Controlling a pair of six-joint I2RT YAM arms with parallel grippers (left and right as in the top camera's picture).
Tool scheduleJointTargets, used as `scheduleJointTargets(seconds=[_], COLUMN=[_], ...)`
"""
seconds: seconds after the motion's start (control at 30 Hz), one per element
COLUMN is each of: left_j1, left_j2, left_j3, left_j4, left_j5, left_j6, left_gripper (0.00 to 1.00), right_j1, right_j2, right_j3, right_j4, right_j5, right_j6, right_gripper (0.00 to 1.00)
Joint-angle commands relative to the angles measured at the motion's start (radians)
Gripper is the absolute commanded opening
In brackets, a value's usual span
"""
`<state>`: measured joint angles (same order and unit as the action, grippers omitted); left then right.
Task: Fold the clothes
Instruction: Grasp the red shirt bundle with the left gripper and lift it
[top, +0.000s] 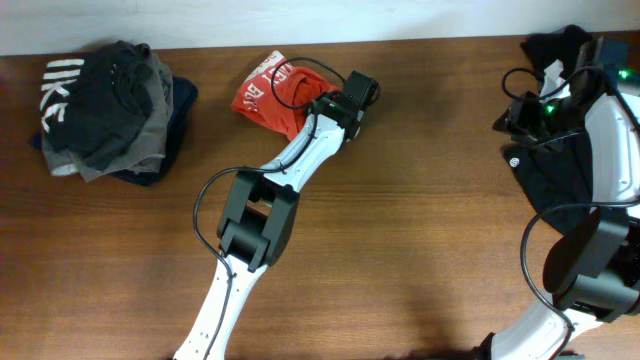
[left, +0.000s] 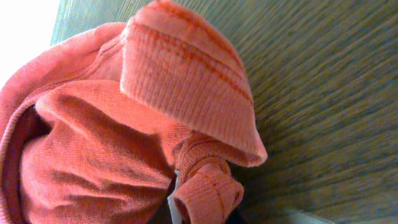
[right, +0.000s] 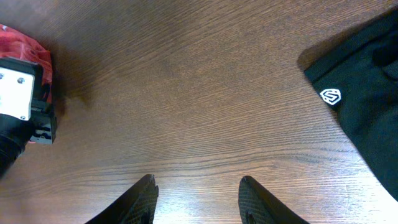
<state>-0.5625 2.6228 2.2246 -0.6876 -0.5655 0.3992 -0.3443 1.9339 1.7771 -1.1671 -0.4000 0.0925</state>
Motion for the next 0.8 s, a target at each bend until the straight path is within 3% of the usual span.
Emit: scheduleJointTargets(seconds=[0.0,0.3,0.77], left_j1=[0.035,0.081,0.171], left_j2=[0.093,0.034,0.011], left_j3=[0.014,0.394,0.737], left_j4=[-0.094,-0.425,-0.602], left_j5=[0.018,0.018,0.018], left_j6=[-0.04,-0.039,-0.027], left_gripper=[0.0,0.0,0.0], right_j1=[-0.003,-0.003,-0.003], right_j2=[-0.007,-0.007,-0.007], right_j3=[-0.001,-0.001,-0.001], right_j4=[-0.003,-0.003,-0.003], right_j5=[0.009,0.013,0.012], right_j6=[-0.011,-0.011,-0.011], right_gripper=[0.47,0.48,0.47])
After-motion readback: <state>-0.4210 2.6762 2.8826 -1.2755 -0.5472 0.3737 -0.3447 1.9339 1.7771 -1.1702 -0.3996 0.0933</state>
